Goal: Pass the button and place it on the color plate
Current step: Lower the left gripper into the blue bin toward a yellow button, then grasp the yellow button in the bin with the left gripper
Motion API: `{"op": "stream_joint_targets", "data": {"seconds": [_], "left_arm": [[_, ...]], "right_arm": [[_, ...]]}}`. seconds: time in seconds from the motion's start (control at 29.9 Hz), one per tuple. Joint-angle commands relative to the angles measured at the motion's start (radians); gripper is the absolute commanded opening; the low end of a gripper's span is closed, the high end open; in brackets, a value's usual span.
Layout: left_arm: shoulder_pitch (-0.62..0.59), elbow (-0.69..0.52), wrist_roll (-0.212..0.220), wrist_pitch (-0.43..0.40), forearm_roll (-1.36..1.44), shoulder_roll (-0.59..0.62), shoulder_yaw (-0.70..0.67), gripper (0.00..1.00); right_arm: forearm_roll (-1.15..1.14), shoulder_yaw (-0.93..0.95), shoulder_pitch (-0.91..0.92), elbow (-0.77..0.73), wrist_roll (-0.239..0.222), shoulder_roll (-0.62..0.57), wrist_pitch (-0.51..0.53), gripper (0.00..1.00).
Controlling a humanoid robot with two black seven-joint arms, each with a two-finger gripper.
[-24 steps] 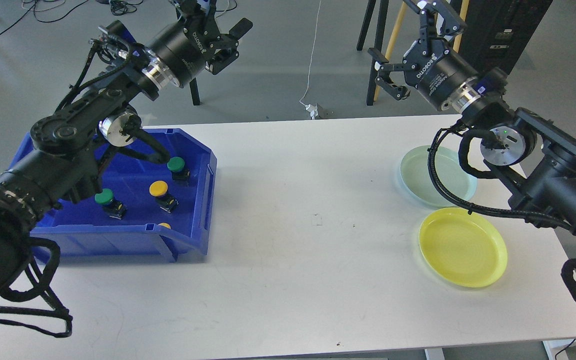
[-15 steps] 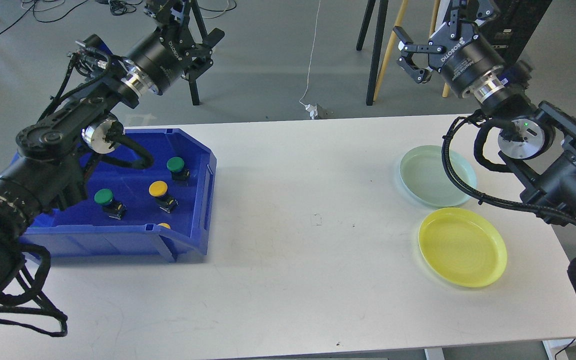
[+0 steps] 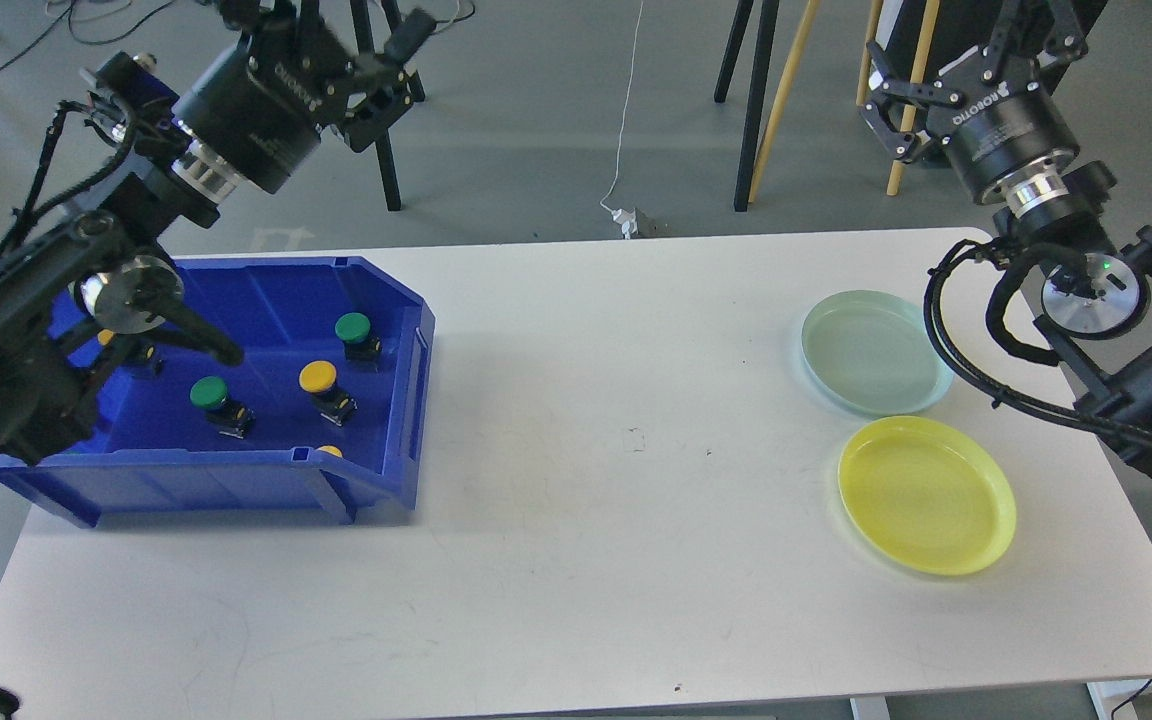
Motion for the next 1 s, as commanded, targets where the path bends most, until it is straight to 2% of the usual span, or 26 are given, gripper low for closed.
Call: {"op": "stream_joint_targets", "data": {"seconds": [0.0,0.1,0.2,0.3,0.37,0.97], "left_arm": [[-0.188,0.002,0.000,0.083,0.160,0.124,0.379,1.00],[-0.343,0.057,0.000,0.192,0.413,0.130,0.715,1.00],[-0.417,0.172,0.000,0.266,0.594,0.068,0.992,1.00],[-0.423,0.346,0.000,0.292,0.625,-0.057,1.177,1.00],[-0.420,0.428,0.000,0.294,0.627,-0.098,1.257,1.00],[-0.321,0.486,0.000,0.285,0.627,-0.141,1.286,0.99]], "right_arm": [[-0.040,-0.082,-0.005,0.026,-0.002,-0.047,0.000,1.00],[-0.045,-0.095,-0.009,0.027,-0.002,-0.052,0.000,1.00],[-0.045,-0.093,-0.013,0.024,-0.002,-0.052,0.000,1.00],[-0.045,-0.093,-0.018,0.021,-0.002,-0.051,0.000,1.00],[-0.045,-0.093,-0.031,0.021,-0.002,-0.052,0.000,1.00],[-0.045,-0.092,-0.091,0.016,-0.001,-0.060,0.000,1.00]]}}
